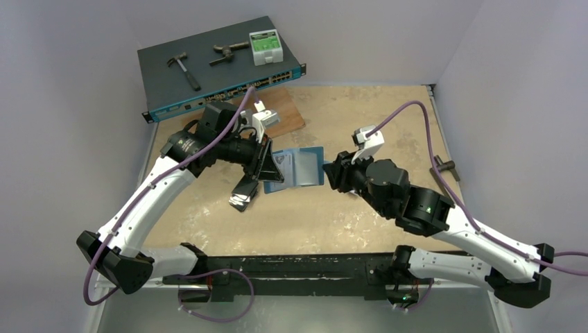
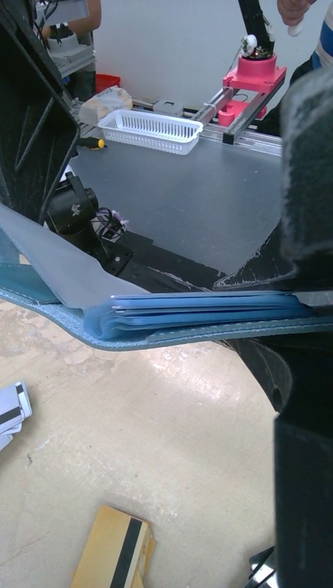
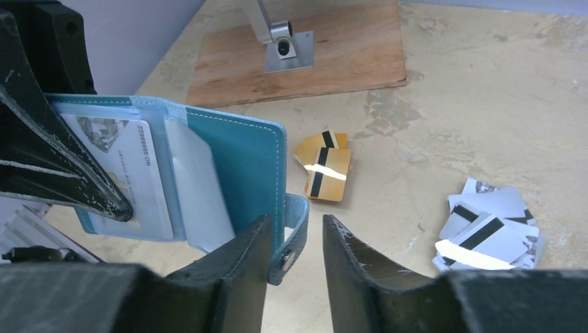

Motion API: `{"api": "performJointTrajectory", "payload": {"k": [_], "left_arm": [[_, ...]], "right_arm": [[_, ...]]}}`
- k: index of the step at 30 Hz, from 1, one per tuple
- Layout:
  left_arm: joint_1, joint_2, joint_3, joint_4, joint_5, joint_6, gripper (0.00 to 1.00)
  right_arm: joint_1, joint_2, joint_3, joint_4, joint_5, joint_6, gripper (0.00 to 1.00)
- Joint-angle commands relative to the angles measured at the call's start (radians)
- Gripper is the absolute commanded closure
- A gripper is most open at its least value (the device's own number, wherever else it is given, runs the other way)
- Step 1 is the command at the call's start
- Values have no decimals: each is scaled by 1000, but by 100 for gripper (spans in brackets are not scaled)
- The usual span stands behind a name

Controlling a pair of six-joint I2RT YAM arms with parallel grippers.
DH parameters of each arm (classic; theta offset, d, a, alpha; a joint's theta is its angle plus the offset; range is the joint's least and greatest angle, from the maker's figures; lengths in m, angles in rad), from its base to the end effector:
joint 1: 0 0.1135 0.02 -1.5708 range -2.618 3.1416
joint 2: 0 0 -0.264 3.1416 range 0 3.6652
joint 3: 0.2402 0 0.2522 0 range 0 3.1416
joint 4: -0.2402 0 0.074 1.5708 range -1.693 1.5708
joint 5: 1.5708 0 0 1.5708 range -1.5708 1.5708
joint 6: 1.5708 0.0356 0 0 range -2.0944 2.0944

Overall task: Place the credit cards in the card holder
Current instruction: Place the card holder at the center of the board.

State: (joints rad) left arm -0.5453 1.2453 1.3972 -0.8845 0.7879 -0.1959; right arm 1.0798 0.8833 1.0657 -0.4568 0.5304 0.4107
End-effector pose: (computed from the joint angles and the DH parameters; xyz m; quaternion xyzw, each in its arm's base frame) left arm 0.1941 -0.1473 0.3937 0.3004 0.8035 -0.4629 0.2233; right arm 0.1023 0.1531 0.3926 -0.1031 0.7786 0.2416 0.5699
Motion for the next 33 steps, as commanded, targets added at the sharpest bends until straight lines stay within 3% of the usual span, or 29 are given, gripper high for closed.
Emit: {"api": "performJointTrajectory", "payload": {"k": [1,4,5,12,15,20,24,30,33], "left_arm": [[4,-8,12,19,23,10,91],[5,-4,9,13,6,13,91],[5,-3,8,13,-1,14,91],[2,43,-26,19,-95,-9,86],[0,96,-76,20,-154,-13,73],[-33,231,-177,33,-249,46,71],[-125,394,-238,73,-312,106,68],[-198,633,-182,122,-207,89,68],[-195,628,-86,43,-167,143,69]], "right_arm": [[-7,-28,1,33,21,1,77],[-6,-41,-17,33,16,12,98],[-6,-41,-25,34,8,18,100],[-7,3,-183,111,-131,112,100],[-7,62,-314,217,-216,185,100],[-6,137,-482,373,-306,279,100],[-6,200,-585,494,-380,339,100],[-6,265,-690,603,-398,415,100],[-6,269,-727,609,-386,438,100]]}}
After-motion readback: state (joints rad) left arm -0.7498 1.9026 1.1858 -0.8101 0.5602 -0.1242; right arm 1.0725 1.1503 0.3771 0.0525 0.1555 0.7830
